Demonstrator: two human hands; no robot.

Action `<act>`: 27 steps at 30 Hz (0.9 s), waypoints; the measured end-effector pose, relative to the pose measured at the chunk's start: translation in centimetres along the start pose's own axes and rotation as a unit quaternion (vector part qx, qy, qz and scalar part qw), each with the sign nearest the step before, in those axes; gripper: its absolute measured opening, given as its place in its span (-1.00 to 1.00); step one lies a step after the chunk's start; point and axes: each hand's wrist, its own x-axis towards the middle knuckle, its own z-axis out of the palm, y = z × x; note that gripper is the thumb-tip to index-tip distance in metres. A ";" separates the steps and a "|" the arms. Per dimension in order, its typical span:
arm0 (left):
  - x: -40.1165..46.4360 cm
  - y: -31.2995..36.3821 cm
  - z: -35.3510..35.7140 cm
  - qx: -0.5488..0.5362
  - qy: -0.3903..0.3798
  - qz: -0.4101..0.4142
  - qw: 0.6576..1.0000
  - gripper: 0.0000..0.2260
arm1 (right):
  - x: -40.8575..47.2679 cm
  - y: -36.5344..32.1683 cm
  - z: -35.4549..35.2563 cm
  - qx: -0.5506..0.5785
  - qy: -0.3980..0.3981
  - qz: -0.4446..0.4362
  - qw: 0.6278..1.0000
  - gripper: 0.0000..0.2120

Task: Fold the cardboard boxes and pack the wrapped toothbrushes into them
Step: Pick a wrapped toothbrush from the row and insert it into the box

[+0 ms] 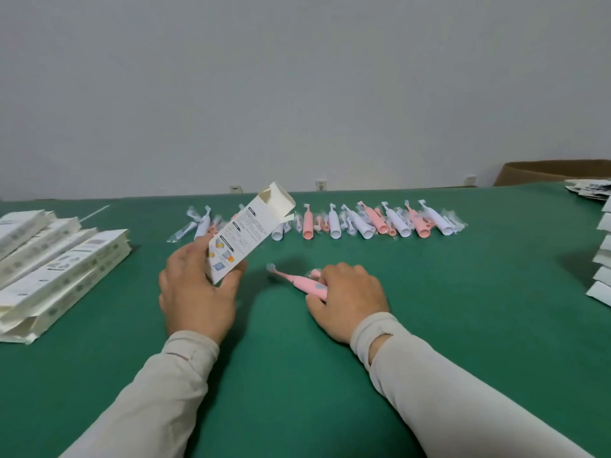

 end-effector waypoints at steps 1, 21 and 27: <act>0.0 -0.1 0.1 -0.004 -0.005 0.001 1.000 -0.53 | 0.0 0.0 0.3 -0.007 -0.003 0.006 1.000 -0.66; 1.0 -0.5 1.0 0.021 -0.061 0.112 0.992 -0.55 | -0.2 3.8 -4.3 0.642 0.207 0.066 0.735 -0.94; 1.1 -1.1 1.2 0.036 -0.079 0.120 0.989 -0.55 | 0.1 3.5 -4.1 0.708 0.205 0.030 0.676 -0.69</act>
